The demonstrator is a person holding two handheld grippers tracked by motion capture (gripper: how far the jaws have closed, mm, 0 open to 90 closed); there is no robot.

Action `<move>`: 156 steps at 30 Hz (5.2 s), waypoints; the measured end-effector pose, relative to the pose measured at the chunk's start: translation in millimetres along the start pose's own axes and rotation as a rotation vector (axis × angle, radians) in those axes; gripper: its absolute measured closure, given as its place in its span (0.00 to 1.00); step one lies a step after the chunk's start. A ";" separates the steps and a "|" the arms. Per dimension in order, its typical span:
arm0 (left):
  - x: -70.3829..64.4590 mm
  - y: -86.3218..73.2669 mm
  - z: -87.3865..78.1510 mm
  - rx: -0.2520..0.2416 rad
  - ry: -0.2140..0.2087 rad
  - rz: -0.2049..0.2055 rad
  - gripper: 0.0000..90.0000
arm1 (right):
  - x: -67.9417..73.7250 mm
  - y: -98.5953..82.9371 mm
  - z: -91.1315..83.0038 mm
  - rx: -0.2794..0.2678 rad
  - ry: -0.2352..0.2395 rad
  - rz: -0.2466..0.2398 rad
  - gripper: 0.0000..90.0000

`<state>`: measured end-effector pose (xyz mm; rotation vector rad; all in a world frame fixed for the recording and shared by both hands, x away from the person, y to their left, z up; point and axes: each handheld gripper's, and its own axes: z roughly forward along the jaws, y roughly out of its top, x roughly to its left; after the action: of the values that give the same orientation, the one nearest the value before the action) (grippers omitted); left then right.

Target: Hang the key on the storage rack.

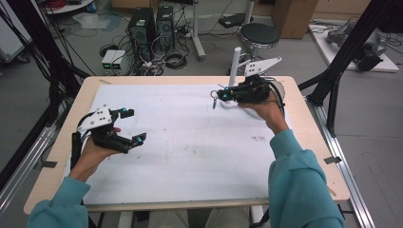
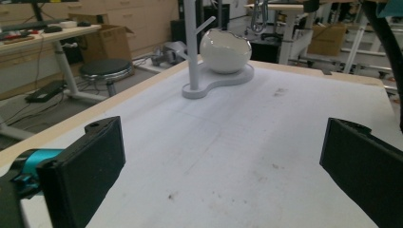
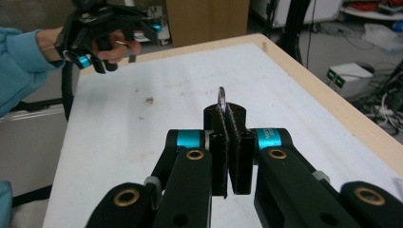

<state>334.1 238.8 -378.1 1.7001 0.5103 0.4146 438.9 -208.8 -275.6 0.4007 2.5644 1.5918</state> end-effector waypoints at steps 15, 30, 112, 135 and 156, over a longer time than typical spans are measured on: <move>-8.3 -52.8 -41.1 -0.082 0.146 -0.066 0.02 | -32.1 9.7 -20.8 0.133 -0.096 0.050 0.99; -14.8 -84.6 -51.2 -0.133 0.259 -0.068 0.02 | -55.9 9.6 -24.4 0.219 -0.152 0.114 0.99; -21.1 -94.6 -50.9 -0.151 0.294 -0.064 0.02 | -95.4 -22.9 -23.3 0.196 -0.283 0.222 0.72; -23.0 -94.0 -49.8 -0.137 0.334 -0.058 0.02 | 17.1 -81.0 -50.2 -0.069 -0.337 0.038 0.01; -28.7 -95.8 -54.6 -0.171 0.337 -0.034 0.02 | 80.8 -200.0 -44.2 -0.244 -0.501 0.051 0.01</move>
<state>270.6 282.6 -462.0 1.4613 0.7257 0.7065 317.5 -309.1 -429.5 0.7343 1.9808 1.5519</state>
